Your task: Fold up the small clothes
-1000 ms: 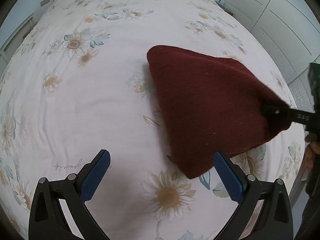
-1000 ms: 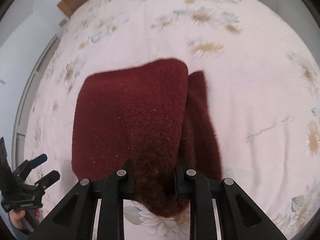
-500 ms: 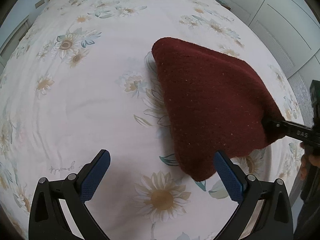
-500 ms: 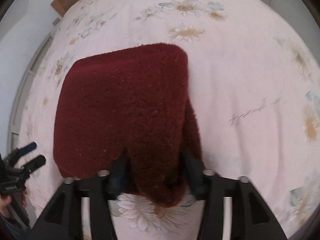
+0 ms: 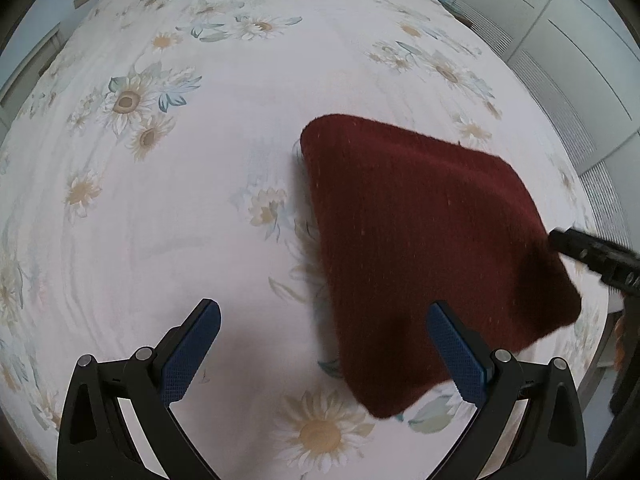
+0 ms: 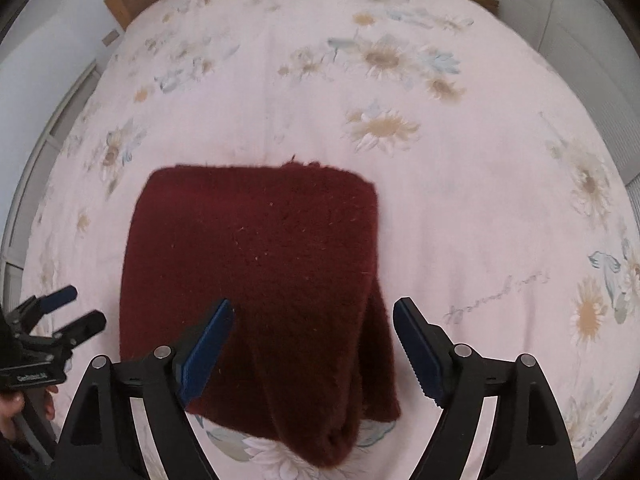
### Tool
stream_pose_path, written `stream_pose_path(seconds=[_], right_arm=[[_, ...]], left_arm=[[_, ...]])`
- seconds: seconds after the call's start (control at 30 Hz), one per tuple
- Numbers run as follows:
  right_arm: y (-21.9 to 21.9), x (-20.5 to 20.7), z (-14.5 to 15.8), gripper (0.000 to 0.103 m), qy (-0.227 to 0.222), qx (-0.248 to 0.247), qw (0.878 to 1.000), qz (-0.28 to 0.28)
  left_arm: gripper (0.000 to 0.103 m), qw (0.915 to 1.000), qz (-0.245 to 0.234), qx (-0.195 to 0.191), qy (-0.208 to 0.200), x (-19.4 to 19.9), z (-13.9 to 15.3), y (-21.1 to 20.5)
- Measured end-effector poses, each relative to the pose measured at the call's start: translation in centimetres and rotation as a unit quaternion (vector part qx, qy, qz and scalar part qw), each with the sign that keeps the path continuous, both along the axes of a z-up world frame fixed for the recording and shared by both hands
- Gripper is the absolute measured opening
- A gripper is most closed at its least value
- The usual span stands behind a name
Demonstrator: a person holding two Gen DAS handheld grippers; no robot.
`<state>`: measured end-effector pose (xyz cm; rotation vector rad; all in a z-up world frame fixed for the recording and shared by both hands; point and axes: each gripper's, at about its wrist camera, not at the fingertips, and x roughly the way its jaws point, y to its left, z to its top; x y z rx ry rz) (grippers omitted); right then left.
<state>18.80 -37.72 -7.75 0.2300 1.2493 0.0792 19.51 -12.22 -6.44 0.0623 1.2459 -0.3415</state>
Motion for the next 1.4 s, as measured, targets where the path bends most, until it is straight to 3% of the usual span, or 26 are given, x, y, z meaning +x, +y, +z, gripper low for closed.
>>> stream_pose_path(seconds=[0.13,0.17,0.2,0.27,0.47,0.63,0.83,0.97,1.03,1.2,1.4], right_arm=[[0.7,0.6,-2.1,0.082,0.029,-0.002,1.000,0.001],[0.7,0.5,-2.4,0.067,0.029,0.000,1.000,0.000],[0.7,0.4,-2.7,0.037,0.027,0.005,1.000,0.002],[0.4,0.2,-3.1,0.027,0.026,0.020,0.999,0.000],[-0.7,-1.2,-2.9,0.022,0.016,-0.017,1.000,0.008],[-2.3,-2.1,-4.3,0.022,0.021,-0.008,1.000,-0.008],[-2.5,-2.1,-4.8,0.030,0.020,-0.002,1.000,-0.016],[-3.1,-2.3,-5.2,0.053,0.019,-0.002,1.000,-0.024],[-3.3,-2.5,-5.1,0.056,0.014,0.004,1.000,-0.024],[-4.0,-2.6,-4.0,0.079,-0.004,0.045,0.998,-0.032],[-2.3,-1.5,-4.6,0.088,0.007,0.063,0.998,0.000]], left_arm=[[0.102,1.0000,0.006,-0.002,0.004,0.8,-0.2,-0.3],[0.102,1.0000,0.006,-0.001,0.005,0.9,-0.3,-0.4],[0.102,1.0000,0.006,0.000,0.007,1.0,-0.4,-0.6],[0.102,0.9999,0.005,-0.001,0.010,1.1,-0.6,-0.8],[0.102,1.0000,-0.008,-0.001,0.006,1.2,-0.3,-1.8],[0.102,0.9998,-0.014,-0.008,0.007,1.1,-0.4,-2.9],[0.102,0.9996,-0.026,-0.007,0.011,1.4,-1.7,-4.9],[0.102,0.9988,-0.037,0.015,0.028,1.8,-4.3,-6.2],[0.102,0.9986,-0.034,0.018,0.036,2.0,-5.5,-6.3],[0.102,0.9986,-0.022,-0.008,0.048,2.1,-7.2,-5.8],[0.102,0.9982,-0.008,-0.021,0.056,2.3,-7.7,-5.3]])
